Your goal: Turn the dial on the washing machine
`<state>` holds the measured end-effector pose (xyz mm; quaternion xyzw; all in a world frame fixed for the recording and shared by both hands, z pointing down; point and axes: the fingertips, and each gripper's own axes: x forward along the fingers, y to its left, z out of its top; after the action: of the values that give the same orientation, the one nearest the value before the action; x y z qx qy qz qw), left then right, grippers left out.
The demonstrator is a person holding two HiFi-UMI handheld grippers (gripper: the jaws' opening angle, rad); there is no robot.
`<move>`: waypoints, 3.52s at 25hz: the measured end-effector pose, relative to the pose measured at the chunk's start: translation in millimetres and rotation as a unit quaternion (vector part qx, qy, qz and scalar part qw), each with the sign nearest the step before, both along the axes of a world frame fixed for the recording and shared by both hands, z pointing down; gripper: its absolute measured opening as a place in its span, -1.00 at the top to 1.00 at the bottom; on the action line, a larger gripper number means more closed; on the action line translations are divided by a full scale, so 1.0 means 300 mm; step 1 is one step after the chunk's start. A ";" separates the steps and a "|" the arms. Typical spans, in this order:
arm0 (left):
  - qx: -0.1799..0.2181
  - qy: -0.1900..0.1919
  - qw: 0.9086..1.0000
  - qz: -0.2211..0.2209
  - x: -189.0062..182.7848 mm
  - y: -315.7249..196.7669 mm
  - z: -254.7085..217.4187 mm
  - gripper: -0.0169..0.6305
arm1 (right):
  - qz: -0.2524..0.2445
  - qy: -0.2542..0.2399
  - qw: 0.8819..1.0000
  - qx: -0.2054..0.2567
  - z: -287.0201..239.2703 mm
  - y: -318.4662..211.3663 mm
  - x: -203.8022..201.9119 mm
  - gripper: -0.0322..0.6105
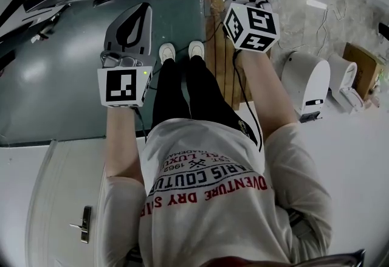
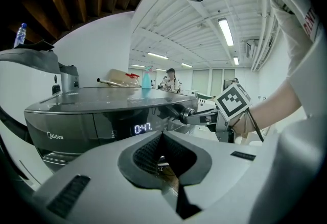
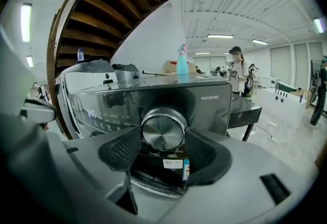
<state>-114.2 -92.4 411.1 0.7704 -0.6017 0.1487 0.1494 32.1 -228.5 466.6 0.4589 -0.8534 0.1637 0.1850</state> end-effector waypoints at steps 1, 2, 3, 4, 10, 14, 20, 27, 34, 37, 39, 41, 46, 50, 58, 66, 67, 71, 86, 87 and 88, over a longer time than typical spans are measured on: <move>0.002 -0.001 1.000 0.000 0.001 0.000 -0.001 0.90 | 0.003 -0.008 1.000 -0.005 0.001 0.000 0.002 0.00; 0.002 -0.001 1.000 0.000 0.002 0.000 -0.001 0.90 | 0.006 -0.017 1.000 -0.011 0.002 0.000 0.004 0.00; 0.002 0.000 1.000 -0.001 0.002 0.002 -0.001 0.90 | 0.010 -0.026 0.999 -0.017 0.002 0.000 0.005 0.00; 0.001 0.001 1.000 -0.003 0.001 0.003 -0.002 0.90 | 0.014 -0.034 0.999 -0.022 0.003 -0.001 0.006 0.00; -0.009 0.002 1.000 0.002 0.003 0.020 0.000 0.90 | 0.001 0.032 0.999 0.028 -0.021 0.011 -0.009 -0.05; -0.013 0.010 1.000 0.000 0.009 0.022 0.000 0.90 | -0.047 0.119 0.988 0.087 -0.048 0.036 -0.042 -0.09; -0.014 0.016 1.000 0.010 0.027 0.029 0.000 0.90 | -0.046 0.205 0.968 0.134 -0.024 0.023 -0.021 -0.09; 0.003 0.024 1.000 0.011 0.014 0.027 -0.039 0.90 | -0.047 0.190 0.974 0.114 -0.023 0.019 -0.029 0.02; 0.016 0.033 0.999 0.014 0.000 0.031 -0.052 0.90 | -0.019 0.125 0.990 0.055 -0.013 0.010 -0.017 0.02; 0.017 0.035 0.999 0.016 0.002 0.034 -0.052 0.90 | -0.006 0.087 0.996 0.033 -0.010 0.008 -0.010 0.02; 0.021 0.037 0.999 0.020 0.002 0.039 -0.052 0.90 | 0.006 0.054 0.998 0.015 -0.009 0.007 -0.007 0.02; 0.024 0.042 0.999 0.025 0.001 0.044 -0.054 0.90 | 0.020 0.021 1.000 -0.006 -0.008 0.008 -0.004 0.02; 0.024 0.039 0.998 0.033 -0.006 0.041 -0.053 0.90 | 0.031 -0.001 0.999 -0.012 -0.006 0.008 -0.003 0.02; 0.028 0.040 0.998 0.036 -0.008 0.032 -0.066 0.90 | 0.037 0.039 0.999 0.003 -0.017 0.009 -0.001 -0.01; 0.038 0.040 0.998 0.037 -0.019 0.023 -0.100 0.90 | -0.030 0.179 0.978 0.101 -0.051 0.045 -0.053 -0.07; 0.034 0.027 0.999 0.028 -0.059 0.033 -0.081 0.90 | -0.032 0.244 0.958 0.147 -0.019 0.027 -0.049 -0.07; 0.034 0.027 0.999 0.027 -0.062 0.031 -0.082 0.90 | -0.030 0.247 0.957 0.146 -0.019 0.023 -0.048 -0.04; 0.037 0.029 0.999 0.024 -0.069 0.024 -0.083 0.90 | -0.028 0.230 0.965 0.124 -0.021 0.016 -0.045 0.01; 0.026 0.028 0.999 0.029 -0.045 0.027 -0.063 0.90 | 0.013 0.065 0.998 -0.008 -0.014 -0.003 -0.015 0.02; 0.025 0.027 0.999 0.029 -0.044 0.027 -0.061 0.90 | 0.015 0.056 0.998 -0.012 -0.014 -0.004 -0.014 0.02; 0.024 0.026 0.999 0.029 -0.044 0.029 -0.059 0.90 | 0.016 0.051 0.998 -0.013 -0.013 -0.005 -0.015 0.01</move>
<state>-127.3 -83.8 393.3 0.7947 -0.5782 0.1180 0.1423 27.6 -230.0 462.7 0.4780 -0.8332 0.1542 0.2315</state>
